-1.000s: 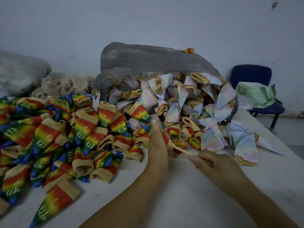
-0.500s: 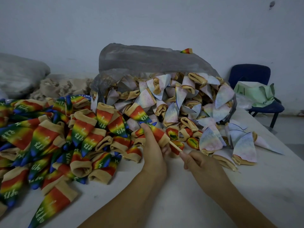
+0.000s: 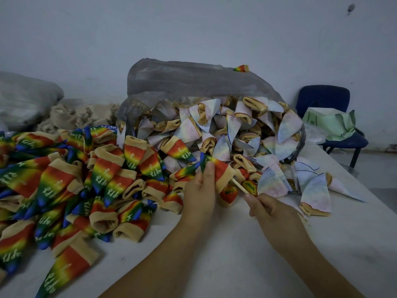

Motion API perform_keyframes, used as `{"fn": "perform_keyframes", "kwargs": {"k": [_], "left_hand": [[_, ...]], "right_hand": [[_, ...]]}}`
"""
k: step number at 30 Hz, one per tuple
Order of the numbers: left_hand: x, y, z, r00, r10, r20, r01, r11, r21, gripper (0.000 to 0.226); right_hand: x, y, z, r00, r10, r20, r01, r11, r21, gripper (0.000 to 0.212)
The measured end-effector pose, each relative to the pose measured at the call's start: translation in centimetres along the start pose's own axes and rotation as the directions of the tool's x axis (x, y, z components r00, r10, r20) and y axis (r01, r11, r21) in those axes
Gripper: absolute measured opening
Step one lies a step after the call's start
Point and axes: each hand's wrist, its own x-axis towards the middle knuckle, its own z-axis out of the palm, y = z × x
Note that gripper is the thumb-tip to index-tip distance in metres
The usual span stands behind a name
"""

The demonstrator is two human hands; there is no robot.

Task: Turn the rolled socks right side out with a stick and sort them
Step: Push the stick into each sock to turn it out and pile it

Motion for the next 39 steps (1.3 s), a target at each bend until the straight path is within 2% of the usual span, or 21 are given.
{"fn": "perform_keyframes", "kwargs": {"k": [3, 6, 9, 12, 14, 17, 19, 23, 26, 29, 33, 37, 39], "left_hand": [[-0.6, 0.2, 0.9, 0.999, 0.027, 0.024, -0.029, 0.996, 0.081, 0.065], [-0.6, 0.3, 0.8, 0.997, -0.026, 0.074, 0.018, 0.993, 0.113, 0.060], [-0.4, 0.1, 0.6, 0.979, -0.156, 0.134, 0.171, 0.979, -0.112, 0.054], [0.3, 0.2, 0.3, 0.966, -0.213, 0.147, 0.253, 0.892, -0.375, 0.031], [0.7, 0.4, 0.0, 0.958, -0.234, 0.168, 0.287, 0.823, -0.490, 0.018], [0.9, 0.4, -0.3, 0.944, -0.239, 0.230, 0.330, 0.733, -0.594, 0.023], [1.0, 0.3, -0.4, 0.932, -0.264, 0.247, 0.362, 0.689, -0.628, 0.027], [1.1, -0.1, -0.4, 0.938, -0.274, 0.215, 0.347, 0.771, -0.534, 0.029], [1.1, -0.4, -0.2, 0.958, -0.224, 0.181, 0.284, 0.841, -0.460, 0.033], [1.1, -0.7, -0.3, 0.972, -0.195, 0.131, 0.232, 0.889, -0.396, 0.028], [1.0, -1.0, -0.4, 0.990, -0.138, 0.035, 0.142, 0.975, -0.172, 0.023], [0.4, -0.9, 0.2, 0.992, -0.021, 0.124, 0.023, 1.000, -0.017, 0.015], [0.4, -0.9, 0.4, 0.989, -0.021, 0.149, 0.022, 1.000, -0.003, 0.015]], "right_hand": [[-0.4, -0.2, 0.7, 1.000, 0.015, 0.021, -0.016, 0.997, 0.072, 0.042], [-0.2, 0.0, 0.3, 1.000, 0.028, -0.004, -0.028, 1.000, -0.005, 0.044], [0.2, 0.5, -0.5, 0.998, -0.023, -0.057, 0.011, 0.980, -0.199, 0.055], [0.3, 0.4, -0.7, 0.977, -0.171, -0.125, 0.131, 0.951, -0.279, 0.047], [0.2, 0.2, -0.6, 0.961, -0.248, -0.120, 0.201, 0.929, -0.312, 0.042], [-0.1, 0.4, -0.3, 0.975, -0.216, -0.052, 0.189, 0.929, -0.319, 0.034], [-0.1, 0.6, -0.2, 0.983, -0.175, -0.057, 0.151, 0.942, -0.299, 0.031], [-0.1, 0.6, -0.2, 0.984, -0.155, -0.091, 0.125, 0.954, -0.272, 0.042], [-0.1, 0.5, -0.1, 0.988, -0.143, -0.062, 0.123, 0.960, -0.251, 0.052], [-0.1, 0.7, -0.1, 0.992, -0.120, -0.046, 0.106, 0.968, -0.229, 0.046], [0.0, 0.8, 0.0, 0.991, -0.120, -0.055, 0.104, 0.968, -0.227, 0.040], [0.0, 0.9, 0.0, 0.991, -0.060, -0.118, 0.034, 0.977, -0.212, 0.036], [0.0, 0.9, 0.1, 0.993, -0.047, -0.105, 0.025, 0.979, -0.205, 0.036]]}}
